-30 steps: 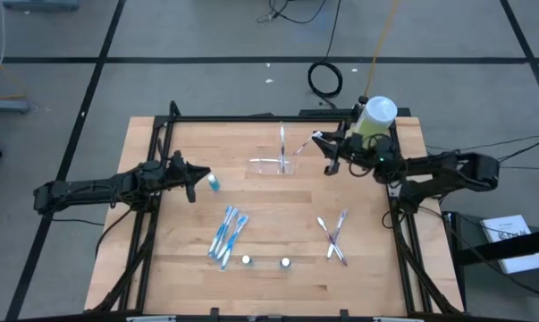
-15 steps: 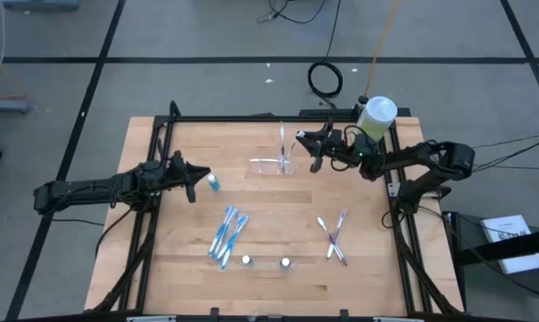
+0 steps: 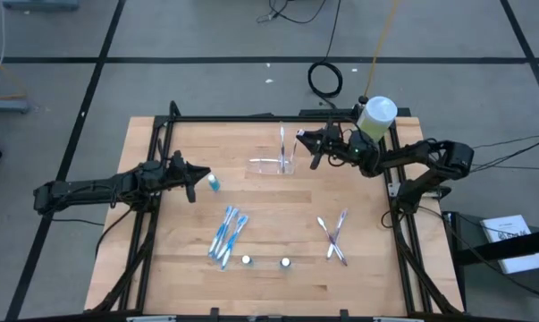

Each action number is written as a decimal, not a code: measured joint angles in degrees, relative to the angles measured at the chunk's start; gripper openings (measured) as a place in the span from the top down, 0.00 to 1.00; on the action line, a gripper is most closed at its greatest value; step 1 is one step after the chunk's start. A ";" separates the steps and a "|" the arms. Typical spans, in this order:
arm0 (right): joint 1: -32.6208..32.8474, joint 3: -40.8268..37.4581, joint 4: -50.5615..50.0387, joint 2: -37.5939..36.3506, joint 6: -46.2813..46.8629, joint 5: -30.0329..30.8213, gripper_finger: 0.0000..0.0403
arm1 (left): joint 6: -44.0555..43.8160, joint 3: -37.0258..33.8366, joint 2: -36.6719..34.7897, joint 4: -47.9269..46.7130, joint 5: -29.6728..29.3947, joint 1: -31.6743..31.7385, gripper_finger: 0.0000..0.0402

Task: Pick & Place toothbrushing station
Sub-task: Put the violet toothbrush into the transparent organizer

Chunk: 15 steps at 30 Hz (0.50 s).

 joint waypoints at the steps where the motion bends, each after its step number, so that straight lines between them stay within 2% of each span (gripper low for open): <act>1: 0.05 0.00 -0.17 0.00 0.04 0.00 0.86 | 0.01 0.00 0.01 0.00 0.00 0.01 0.91; 15: 2.52 -0.02 -2.85 0.00 -0.02 -0.04 0.86 | 0.00 0.00 0.01 0.00 -0.01 0.01 0.91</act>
